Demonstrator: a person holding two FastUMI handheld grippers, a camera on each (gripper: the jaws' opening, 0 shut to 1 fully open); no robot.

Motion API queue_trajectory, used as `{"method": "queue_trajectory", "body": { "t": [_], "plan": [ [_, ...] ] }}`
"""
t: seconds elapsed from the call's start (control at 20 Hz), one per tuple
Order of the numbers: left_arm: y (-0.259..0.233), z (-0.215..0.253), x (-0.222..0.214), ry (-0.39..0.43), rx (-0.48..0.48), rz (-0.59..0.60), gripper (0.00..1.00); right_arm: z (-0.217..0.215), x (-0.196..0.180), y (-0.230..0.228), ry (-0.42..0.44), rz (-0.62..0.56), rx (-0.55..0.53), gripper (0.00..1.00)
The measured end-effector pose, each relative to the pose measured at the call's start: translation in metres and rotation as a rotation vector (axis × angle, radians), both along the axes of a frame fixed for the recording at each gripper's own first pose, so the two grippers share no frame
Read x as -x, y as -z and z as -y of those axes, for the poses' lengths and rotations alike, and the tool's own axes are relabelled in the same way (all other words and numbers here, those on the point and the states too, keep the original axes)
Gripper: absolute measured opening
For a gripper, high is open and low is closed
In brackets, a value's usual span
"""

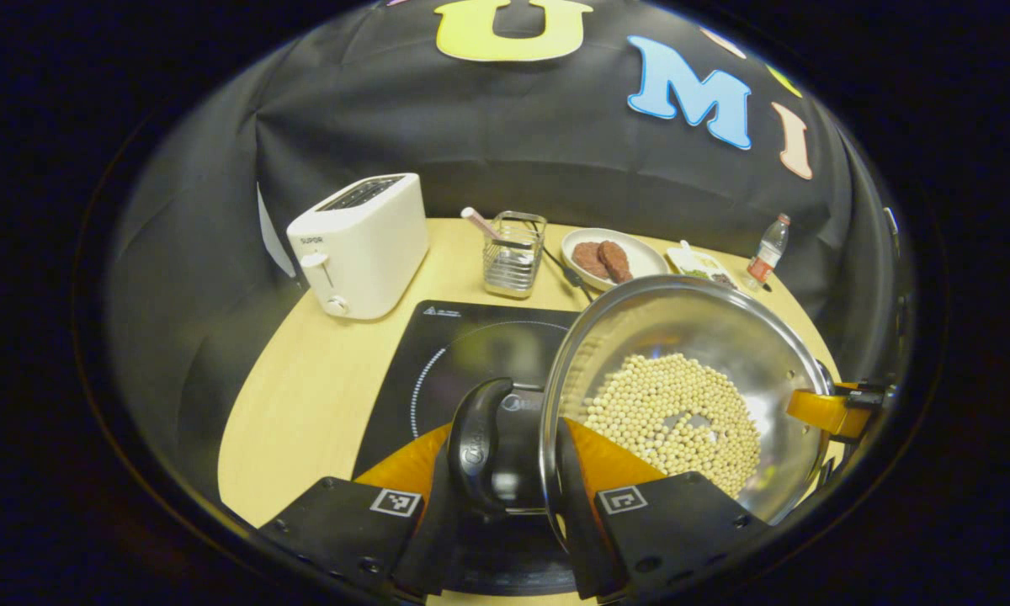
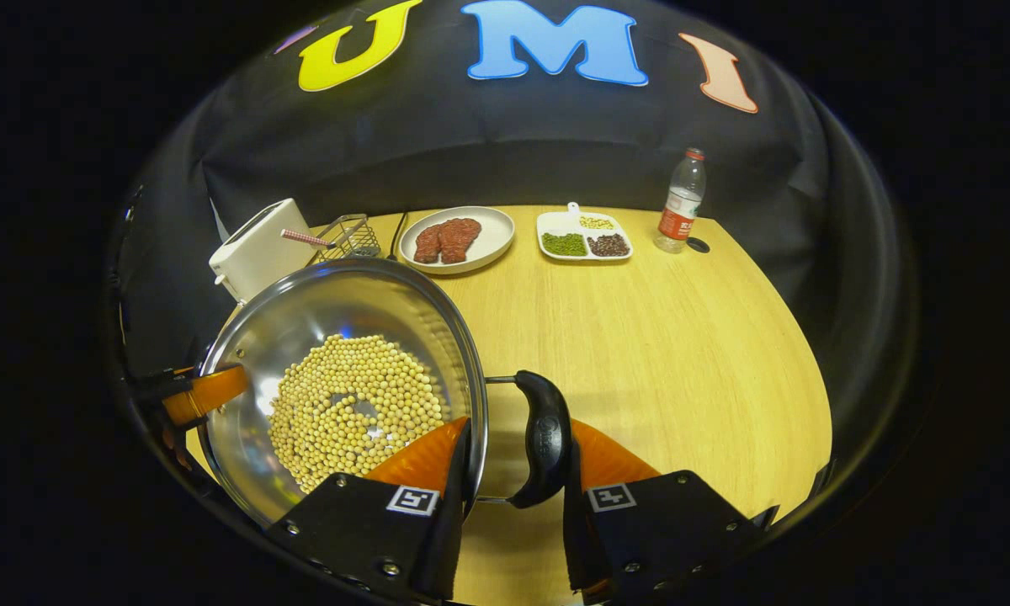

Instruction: First push the handle of the pot to place it horizontally, then grasp the pot with both hands and set it on the induction cooktop.

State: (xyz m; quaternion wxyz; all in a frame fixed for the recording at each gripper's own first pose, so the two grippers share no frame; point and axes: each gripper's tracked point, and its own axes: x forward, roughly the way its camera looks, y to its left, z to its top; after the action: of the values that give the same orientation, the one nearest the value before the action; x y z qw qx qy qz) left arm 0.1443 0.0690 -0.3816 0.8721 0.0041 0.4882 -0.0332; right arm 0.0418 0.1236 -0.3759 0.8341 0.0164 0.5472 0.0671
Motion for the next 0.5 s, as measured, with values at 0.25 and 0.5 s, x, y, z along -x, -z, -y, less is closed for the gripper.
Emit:
{"method": "queue_trajectory", "body": {
  "t": [0.25, 0.5],
  "plan": [
    [0.014, -0.045, -0.008, -0.006, -0.011, -0.012, 0.62, -0.041, -0.001, 0.010, -0.007, -0.021, 0.001, 0.49],
    [0.022, -0.083, -0.021, -0.005, -0.023, -0.019, 0.65, -0.078, -0.009, 0.017, -0.014, -0.030, -0.005, 0.49]
  ]
}}
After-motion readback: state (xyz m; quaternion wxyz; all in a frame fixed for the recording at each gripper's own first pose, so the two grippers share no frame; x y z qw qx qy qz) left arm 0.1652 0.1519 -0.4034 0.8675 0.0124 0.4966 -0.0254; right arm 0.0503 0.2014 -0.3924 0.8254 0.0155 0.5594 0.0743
